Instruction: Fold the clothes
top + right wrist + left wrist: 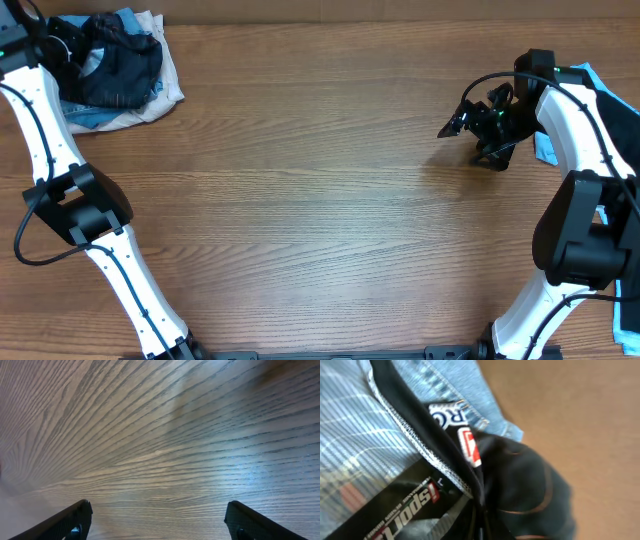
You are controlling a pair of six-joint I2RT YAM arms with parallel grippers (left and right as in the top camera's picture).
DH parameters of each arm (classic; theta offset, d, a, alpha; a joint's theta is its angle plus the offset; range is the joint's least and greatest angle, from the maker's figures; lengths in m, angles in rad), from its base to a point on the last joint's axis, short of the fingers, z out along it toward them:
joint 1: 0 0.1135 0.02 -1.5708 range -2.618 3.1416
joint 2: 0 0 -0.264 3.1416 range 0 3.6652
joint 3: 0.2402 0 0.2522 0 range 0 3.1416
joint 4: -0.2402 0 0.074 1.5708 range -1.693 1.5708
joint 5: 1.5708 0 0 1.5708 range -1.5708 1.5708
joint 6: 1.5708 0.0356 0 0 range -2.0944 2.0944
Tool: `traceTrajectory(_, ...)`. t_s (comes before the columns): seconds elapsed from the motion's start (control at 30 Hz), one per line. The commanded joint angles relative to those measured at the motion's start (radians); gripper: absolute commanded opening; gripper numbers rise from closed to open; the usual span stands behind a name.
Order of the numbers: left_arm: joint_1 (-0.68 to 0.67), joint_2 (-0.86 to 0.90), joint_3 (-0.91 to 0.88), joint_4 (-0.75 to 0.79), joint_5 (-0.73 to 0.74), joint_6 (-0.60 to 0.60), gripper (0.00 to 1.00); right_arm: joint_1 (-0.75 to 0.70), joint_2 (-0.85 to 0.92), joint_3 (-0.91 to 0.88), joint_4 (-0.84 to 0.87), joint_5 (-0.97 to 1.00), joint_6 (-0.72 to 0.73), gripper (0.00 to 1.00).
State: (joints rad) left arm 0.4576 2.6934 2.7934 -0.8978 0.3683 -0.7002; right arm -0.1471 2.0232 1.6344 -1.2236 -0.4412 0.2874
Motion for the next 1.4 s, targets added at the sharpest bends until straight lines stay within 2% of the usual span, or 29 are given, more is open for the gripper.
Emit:
traceTrajectory(0.0,-0.008,0.001,0.075,-0.014,0.025,0.024,0.05,0.002,-0.003,0.022,0.003,-0.006,-0.008,0.9)
traceTrajectory(0.27,-0.041,0.001,0.103,0.004,0.003,0.049,0.04,0.002,-0.003,0.022,0.011,-0.006,-0.007,0.9)
traceTrajectory(0.57,-0.135,0.001,0.101,0.051,-0.177,0.119,0.04,0.002,-0.003,0.022,0.01,-0.006,-0.007,0.9)
traceTrajectory(0.73,-0.171,0.001,0.059,0.081,-0.279,0.149,0.08,0.002,-0.003,0.022,0.009,-0.006,-0.007,0.9)
traceTrajectory(0.93,-0.165,0.001,-0.039,0.129,-0.291,0.154,0.13,0.002,-0.003,0.022,-0.002,-0.006,-0.008,0.9)
traceTrajectory(1.1,-0.155,0.001,-0.09,0.136,-0.307,0.188,0.4,0.002,-0.003,0.022,-0.003,-0.006,-0.007,0.9)
traceTrajectory(1.13,-0.152,0.001,-0.091,0.135,-0.309,0.204,0.53,0.002,-0.003,0.022,-0.003,-0.006,-0.007,0.9)
traceTrajectory(1.23,-0.145,-0.002,-0.085,0.134,-0.306,0.224,0.64,0.002,-0.003,0.022,-0.005,-0.006,-0.007,0.89)
traceTrajectory(1.37,-0.133,-0.021,-0.044,0.122,-0.26,0.225,0.93,0.002,-0.003,0.022,-0.01,-0.006,-0.008,0.89)
